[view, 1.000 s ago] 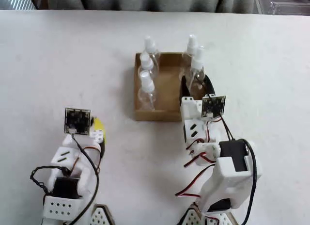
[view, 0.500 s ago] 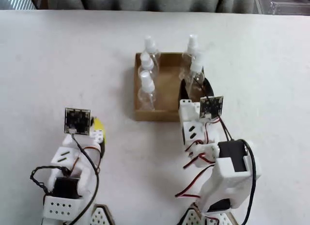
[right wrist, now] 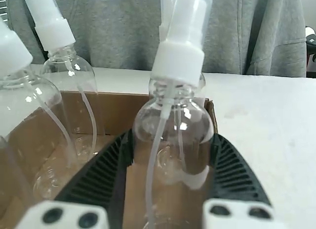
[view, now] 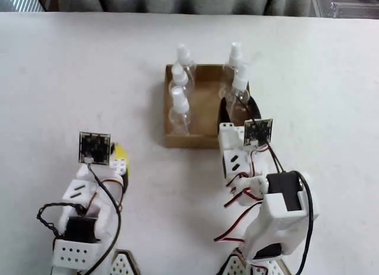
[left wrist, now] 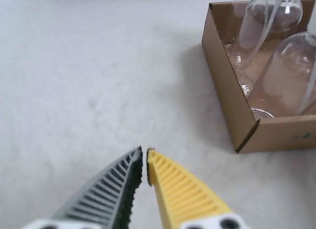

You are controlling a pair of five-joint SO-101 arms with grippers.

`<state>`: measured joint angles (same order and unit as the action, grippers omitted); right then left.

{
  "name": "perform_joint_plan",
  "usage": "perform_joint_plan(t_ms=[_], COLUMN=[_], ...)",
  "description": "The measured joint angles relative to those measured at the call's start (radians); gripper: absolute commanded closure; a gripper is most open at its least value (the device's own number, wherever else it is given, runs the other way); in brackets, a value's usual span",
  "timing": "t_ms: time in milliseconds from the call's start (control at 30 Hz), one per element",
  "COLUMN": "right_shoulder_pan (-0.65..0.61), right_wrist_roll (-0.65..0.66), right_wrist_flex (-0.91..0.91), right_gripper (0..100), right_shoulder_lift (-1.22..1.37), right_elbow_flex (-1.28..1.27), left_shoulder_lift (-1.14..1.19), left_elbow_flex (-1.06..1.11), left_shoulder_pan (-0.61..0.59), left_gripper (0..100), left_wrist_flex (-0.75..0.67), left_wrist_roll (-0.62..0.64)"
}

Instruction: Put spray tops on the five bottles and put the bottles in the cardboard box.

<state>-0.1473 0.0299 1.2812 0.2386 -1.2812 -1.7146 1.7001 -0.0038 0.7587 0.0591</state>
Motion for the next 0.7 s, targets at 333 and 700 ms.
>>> perform_joint_plan(t_ms=[333, 700], right_shoulder_pan=[0.0, -0.003], right_wrist_roll=[0.0, 0.0], right_wrist_flex=[0.0, 0.0], right_gripper=[84.6, 72.8], right_shoulder_lift=[0.0, 0.002], right_elbow_flex=[-0.003, -0.032], left_shoulder_lift=[0.0, 0.0], left_elbow_flex=[0.0, 0.0], left_shoulder_pan=[0.0, 0.0], left_gripper=[98, 98], left_wrist_flex=[0.0, 0.0], left_wrist_roll=[0.0, 0.0])
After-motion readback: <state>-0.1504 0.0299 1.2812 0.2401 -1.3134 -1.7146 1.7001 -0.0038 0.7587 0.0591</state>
